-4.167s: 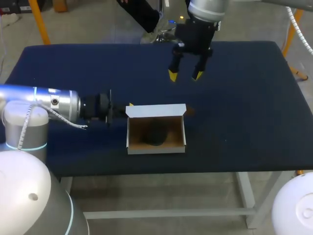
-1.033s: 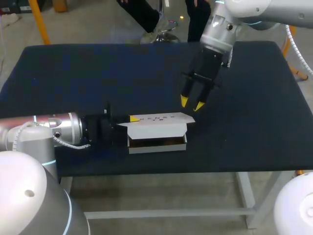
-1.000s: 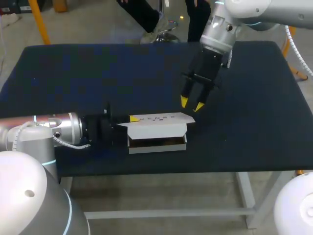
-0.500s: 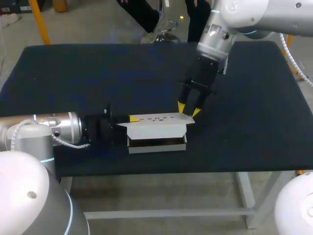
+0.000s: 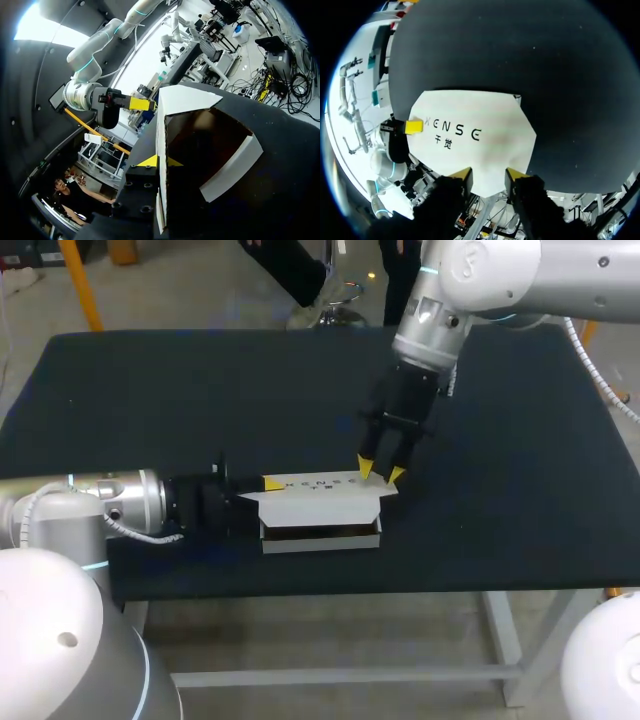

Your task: Assemble the packaging by folding the flat box into shape, placing the metal phone stand inside, and closing the box properly

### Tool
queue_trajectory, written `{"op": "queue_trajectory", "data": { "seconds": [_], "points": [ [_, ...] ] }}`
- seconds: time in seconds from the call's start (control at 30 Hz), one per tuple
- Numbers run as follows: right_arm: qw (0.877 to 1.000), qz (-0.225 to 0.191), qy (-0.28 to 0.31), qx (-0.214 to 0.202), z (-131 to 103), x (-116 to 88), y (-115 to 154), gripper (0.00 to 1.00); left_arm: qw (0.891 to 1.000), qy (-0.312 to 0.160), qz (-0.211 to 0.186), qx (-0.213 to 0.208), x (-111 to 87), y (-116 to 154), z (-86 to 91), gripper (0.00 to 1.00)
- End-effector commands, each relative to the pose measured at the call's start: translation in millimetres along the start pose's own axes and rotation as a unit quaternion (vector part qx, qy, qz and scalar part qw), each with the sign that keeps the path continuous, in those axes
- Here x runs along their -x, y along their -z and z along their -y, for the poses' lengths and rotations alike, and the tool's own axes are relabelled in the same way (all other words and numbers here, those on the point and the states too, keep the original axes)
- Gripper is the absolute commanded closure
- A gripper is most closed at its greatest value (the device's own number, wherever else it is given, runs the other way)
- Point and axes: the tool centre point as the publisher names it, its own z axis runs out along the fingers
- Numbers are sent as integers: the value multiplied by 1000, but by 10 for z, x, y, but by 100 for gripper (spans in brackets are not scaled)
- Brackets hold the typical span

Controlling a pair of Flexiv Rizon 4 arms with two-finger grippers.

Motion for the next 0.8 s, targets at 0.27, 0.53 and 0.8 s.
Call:
{"op": "queue_trajectory", "data": {
  "seconds": [0.27, 0.53, 0.8],
  "points": [
    [1000, 6, 7, 6, 31, 21, -83, 53, 1000, -1, 1, -6, -40, 4, -23, 100],
    [1000, 10, 8, 9, 33, 30, -120, 53, 1000, -2, 4, -3, -61, 16, -17, 90],
    [1000, 7, 9, 10, 34, 39, -145, 53, 1000, -5, 8, 0, -61, 37, 10, 84]
  ]
}}
